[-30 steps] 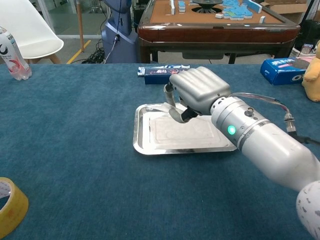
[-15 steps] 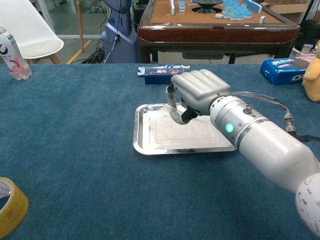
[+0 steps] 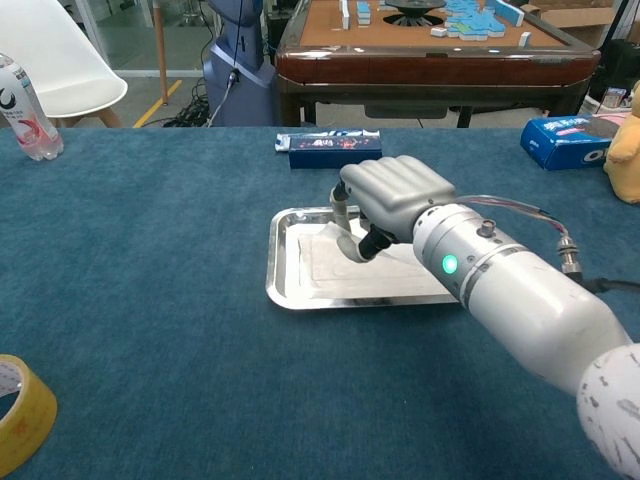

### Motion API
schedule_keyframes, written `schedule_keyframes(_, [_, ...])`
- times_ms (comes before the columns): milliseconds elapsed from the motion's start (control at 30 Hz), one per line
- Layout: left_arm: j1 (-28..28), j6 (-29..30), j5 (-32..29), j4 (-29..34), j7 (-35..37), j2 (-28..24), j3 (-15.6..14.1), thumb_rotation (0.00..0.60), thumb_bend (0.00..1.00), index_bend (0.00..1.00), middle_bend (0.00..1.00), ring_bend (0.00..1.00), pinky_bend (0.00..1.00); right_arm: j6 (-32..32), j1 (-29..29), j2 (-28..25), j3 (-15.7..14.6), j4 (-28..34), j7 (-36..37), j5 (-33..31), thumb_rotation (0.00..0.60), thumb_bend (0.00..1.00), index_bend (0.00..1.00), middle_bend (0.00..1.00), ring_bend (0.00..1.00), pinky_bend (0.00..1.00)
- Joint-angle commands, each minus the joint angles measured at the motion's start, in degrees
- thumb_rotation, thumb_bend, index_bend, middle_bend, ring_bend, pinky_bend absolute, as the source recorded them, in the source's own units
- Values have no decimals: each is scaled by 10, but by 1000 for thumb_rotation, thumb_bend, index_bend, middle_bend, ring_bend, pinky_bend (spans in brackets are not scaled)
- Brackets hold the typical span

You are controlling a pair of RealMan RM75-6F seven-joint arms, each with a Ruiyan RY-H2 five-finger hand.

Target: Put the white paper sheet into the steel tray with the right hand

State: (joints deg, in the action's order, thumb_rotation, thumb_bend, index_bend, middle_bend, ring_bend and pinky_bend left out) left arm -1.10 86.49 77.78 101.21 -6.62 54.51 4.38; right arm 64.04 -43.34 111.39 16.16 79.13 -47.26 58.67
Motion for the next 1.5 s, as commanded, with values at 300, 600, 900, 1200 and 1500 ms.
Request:
schedule_keyframes(300, [0, 1, 1, 0, 1, 0, -1, 600, 262, 582, 421, 304, 462, 2, -4, -12, -8, 17, -1, -11, 600, 42, 309, 1000, 1000, 1000])
schedule_keyframes(600, [-1, -1, 0, 0, -2, 1, -1, 600, 262, 582, 421, 303, 462, 19, -1, -35, -13, 54, 8, 0, 600, 0, 241, 1000, 1000, 1000])
schedule_keyframes(900, [-2, -1, -1, -1, -5, 2, -1, 600, 262, 582, 421, 304, 462, 29, 6, -71, -25, 110, 32, 34, 600, 2, 262, 1000, 1000, 1000])
schedule_keyframes(1200, [-2, -2, -3, -1, -3, 2, -1, 600, 262, 581, 421, 304, 462, 1, -4, -110, -34, 124, 4, 4, 600, 506, 536, 1000, 1000, 1000])
schedule_keyframes(1500, [-3, -7, -7, -4, 0, 2, 0, 600, 262, 581, 421, 304, 462, -6, -18, -135, -55, 104, -69, -40, 600, 728, 543, 1000, 1000, 1000])
